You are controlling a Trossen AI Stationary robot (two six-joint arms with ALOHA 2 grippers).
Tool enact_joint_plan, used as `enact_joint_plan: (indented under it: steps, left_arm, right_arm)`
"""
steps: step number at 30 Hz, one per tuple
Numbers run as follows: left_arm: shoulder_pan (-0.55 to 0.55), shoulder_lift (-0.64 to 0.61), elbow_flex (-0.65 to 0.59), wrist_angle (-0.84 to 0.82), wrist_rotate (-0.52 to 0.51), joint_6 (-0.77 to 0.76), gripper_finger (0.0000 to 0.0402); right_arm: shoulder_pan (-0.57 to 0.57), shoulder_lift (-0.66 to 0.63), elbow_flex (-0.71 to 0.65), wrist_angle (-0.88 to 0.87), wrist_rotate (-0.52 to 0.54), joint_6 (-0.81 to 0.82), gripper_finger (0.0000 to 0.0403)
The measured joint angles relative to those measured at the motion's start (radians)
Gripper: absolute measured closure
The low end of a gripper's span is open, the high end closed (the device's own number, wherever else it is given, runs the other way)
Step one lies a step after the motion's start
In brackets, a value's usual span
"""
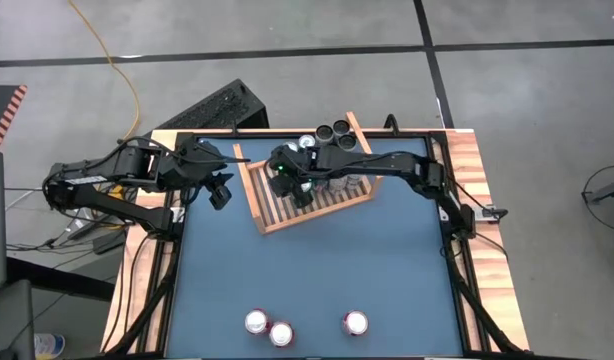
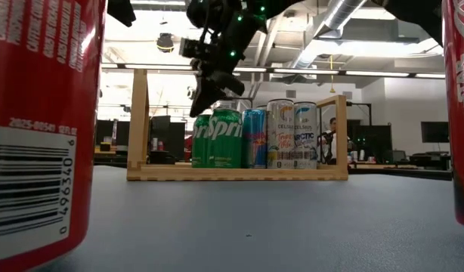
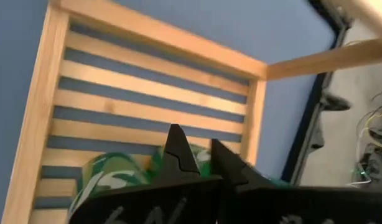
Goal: Place canned beverage on shelf
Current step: Adjust the green soda can
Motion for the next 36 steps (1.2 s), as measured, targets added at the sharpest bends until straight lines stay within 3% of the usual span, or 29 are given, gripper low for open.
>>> enact_joint_plan:
  steps: [19, 25, 30, 33, 36]
  left_arm:
    - [0.000, 0.012, 0.000, 0.053, -0.015, -0.041, 0.0274]
    - [0.014, 0.108, 0.000, 0.096, 0.006, 0.051, 0.0278]
    - [0.061, 0.258, 0.000, 0.222, 0.080, 0.180, 0.0330]
    - [0.105, 0.340, 0.000, 0.249, 0.086, 0.242, 0.0381]
    - [0.166, 0.405, 0.000, 0.286, 0.154, 0.288, 0.0396]
  right_arm:
    - [-0.008, -0.022, 0.005, -0.025, 0.048, 0.003, 0.0403]
    - [0.048, -0.126, 0.178, -0.256, 0.092, 0.019, 0.0403]
    - [0.074, -0.264, 0.343, -0.475, 0.100, 0.135, 0.0403]
    - [0.087, -0.389, 0.320, -0.482, 0.122, 0.205, 0.0403]
    - [0.102, -0.482, 0.318, -0.525, 0.151, 0.276, 0.0403]
